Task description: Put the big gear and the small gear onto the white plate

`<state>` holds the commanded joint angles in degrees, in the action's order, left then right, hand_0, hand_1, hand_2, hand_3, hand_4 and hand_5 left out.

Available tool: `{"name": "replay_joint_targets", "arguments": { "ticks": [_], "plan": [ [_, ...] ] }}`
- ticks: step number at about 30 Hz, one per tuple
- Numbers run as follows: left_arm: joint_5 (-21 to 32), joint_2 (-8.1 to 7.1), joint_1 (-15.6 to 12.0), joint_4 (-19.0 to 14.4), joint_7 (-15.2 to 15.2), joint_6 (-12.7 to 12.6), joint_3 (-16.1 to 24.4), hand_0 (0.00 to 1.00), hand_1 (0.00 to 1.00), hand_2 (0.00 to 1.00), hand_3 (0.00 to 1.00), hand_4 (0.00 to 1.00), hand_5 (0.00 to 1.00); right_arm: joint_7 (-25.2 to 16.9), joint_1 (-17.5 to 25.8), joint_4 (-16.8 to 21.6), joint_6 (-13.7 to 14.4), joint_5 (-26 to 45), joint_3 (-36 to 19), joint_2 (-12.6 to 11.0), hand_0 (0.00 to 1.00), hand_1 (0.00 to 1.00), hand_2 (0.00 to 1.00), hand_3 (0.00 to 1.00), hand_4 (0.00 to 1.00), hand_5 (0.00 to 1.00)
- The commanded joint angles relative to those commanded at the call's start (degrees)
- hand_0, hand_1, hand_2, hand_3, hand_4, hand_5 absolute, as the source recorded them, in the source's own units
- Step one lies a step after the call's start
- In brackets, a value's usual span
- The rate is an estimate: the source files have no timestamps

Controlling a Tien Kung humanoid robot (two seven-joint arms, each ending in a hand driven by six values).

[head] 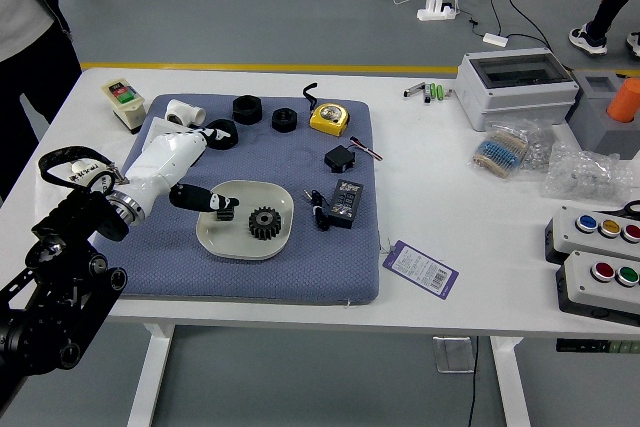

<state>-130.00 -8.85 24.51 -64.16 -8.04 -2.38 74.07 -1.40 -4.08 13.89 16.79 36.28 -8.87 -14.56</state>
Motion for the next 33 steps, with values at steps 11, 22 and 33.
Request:
{"name": "replay_joint_targets", "arguments": {
  "ticks": [11,22,33],
  "plan": [
    [13.81,3.17,-7.6,-0.99,-2.08,-4.72,11.87,0.56,0.632,0.685,0.631,0.824,0.284,0.01,0.31,0.0,0.01,-0.04,0.14,0.17,0.66,0.675,0.74,0.568,0.79,0.675],
    [38.6,3.83,-14.96,-3.51,-5.85,-3.11,20.22,0.547,0.591,0.652,0.599,0.787,0.276,0.14,0.83,-0.07,-0.19,0.1,0.73,0.44,0.66,0.675,0.739,0.568,0.791,0.676],
    [61.18,5.48,-17.41,-3.21,-6.15,13.34,20.34,0.779,0.778,0.852,0.806,0.906,0.646,0.16,1.15,-0.07,-0.21,0.05,1.03,0.58,0.66,0.674,0.739,0.567,0.79,0.675]
  ]
}}
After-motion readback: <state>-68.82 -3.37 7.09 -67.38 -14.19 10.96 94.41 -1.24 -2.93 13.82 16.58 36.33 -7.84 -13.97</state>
